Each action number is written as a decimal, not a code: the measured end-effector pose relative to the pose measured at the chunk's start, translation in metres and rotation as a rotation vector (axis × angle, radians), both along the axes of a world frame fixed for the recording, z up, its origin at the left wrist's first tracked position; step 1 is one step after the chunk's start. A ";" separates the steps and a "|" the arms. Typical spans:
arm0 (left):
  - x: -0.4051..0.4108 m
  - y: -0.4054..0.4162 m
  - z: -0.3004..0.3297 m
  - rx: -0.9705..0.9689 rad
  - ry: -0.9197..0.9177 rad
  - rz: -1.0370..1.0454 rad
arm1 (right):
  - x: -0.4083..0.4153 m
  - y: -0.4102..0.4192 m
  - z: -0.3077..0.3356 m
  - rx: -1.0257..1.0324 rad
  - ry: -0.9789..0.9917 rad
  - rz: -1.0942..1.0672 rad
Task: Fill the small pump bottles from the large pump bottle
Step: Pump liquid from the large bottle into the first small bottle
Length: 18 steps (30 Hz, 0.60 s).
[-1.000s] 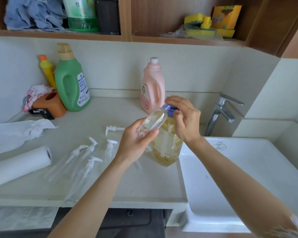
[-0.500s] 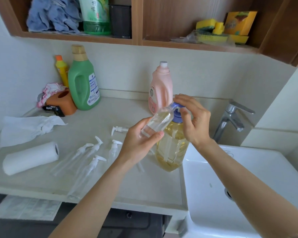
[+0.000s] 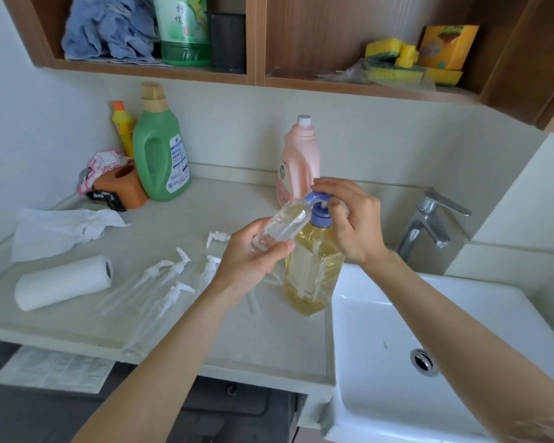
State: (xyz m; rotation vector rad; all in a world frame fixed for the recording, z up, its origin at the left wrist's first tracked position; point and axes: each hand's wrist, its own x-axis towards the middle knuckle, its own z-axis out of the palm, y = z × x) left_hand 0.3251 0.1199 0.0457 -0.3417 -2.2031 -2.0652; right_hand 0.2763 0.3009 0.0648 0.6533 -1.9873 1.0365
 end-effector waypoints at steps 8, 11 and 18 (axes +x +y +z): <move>0.000 0.003 0.000 -0.003 -0.017 0.046 | -0.005 0.001 -0.003 -0.086 -0.004 -0.003; -0.001 0.004 -0.005 0.009 -0.050 0.064 | -0.008 -0.007 -0.015 -0.170 0.026 0.014; -0.001 0.004 -0.006 0.021 -0.085 0.072 | -0.003 -0.009 -0.020 -0.173 0.029 0.024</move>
